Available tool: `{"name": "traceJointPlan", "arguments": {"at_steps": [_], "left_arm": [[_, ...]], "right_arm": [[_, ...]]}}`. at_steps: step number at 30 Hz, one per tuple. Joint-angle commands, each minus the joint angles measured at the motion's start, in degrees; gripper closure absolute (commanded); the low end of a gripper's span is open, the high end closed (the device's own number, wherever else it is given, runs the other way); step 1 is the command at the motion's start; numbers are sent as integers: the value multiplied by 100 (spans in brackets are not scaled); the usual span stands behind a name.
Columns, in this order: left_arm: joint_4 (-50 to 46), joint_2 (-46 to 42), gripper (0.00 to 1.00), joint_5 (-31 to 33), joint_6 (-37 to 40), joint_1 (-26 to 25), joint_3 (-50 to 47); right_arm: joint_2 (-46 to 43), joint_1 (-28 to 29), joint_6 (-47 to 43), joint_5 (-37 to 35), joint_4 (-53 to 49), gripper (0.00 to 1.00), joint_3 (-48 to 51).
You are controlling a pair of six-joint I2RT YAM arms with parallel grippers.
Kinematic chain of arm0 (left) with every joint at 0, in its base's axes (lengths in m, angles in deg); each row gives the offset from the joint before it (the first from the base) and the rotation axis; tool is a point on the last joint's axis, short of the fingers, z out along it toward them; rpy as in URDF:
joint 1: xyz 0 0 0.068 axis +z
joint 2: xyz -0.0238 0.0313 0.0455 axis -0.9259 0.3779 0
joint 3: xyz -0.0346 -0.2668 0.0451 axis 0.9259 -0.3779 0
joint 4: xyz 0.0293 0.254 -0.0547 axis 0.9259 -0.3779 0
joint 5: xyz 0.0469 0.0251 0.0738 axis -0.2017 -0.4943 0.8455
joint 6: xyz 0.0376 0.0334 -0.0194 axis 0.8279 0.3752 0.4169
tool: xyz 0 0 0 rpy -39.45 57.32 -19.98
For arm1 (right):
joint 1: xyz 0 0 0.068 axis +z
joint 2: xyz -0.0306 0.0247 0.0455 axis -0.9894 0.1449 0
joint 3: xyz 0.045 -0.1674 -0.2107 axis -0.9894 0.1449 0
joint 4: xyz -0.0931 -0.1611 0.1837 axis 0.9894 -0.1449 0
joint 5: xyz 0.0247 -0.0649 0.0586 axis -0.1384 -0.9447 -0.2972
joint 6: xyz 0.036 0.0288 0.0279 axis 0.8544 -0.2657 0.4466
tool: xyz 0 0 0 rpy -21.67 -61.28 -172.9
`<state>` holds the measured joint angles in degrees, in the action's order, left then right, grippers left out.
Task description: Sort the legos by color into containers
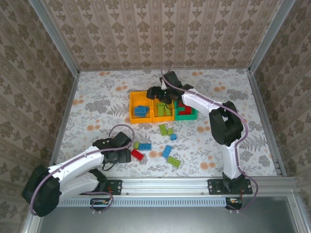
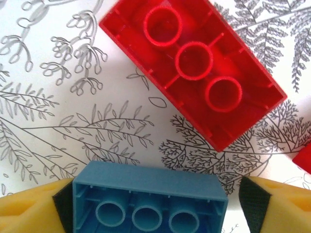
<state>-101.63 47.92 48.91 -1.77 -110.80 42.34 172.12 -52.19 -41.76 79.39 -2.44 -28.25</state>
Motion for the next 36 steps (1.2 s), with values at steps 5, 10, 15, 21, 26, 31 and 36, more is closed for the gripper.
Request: {"name": "traceJointPlan", "arguments": {"at_steps": [5,10,15,21,26,31,36], "left_arm": [[218,231,24,-86,-139,-134,-15],[338,372,41,-85,-120,-170,48],[280,232,49,-4,-161,-228,111],[-100,-317,49,306,-45,-296,670],[2,-177,48,601,474,-264,1533],[517,789,46,365,1440,63,2559],[1148,1821,45,-76,2186,564,3439]], "right_arm": [[-318,-56,152,207,201,21,106],[-349,-94,156,208,206,21,161],[-441,-117,16,194,162,21,247],[-876,-117,-540,-169,-59,22,609],[-1475,-96,-1031,-646,-441,22,1265],[-2111,46,-1223,-1203,-829,22,2130],[-2632,327,-1232,-1627,-941,24,2951]]}}
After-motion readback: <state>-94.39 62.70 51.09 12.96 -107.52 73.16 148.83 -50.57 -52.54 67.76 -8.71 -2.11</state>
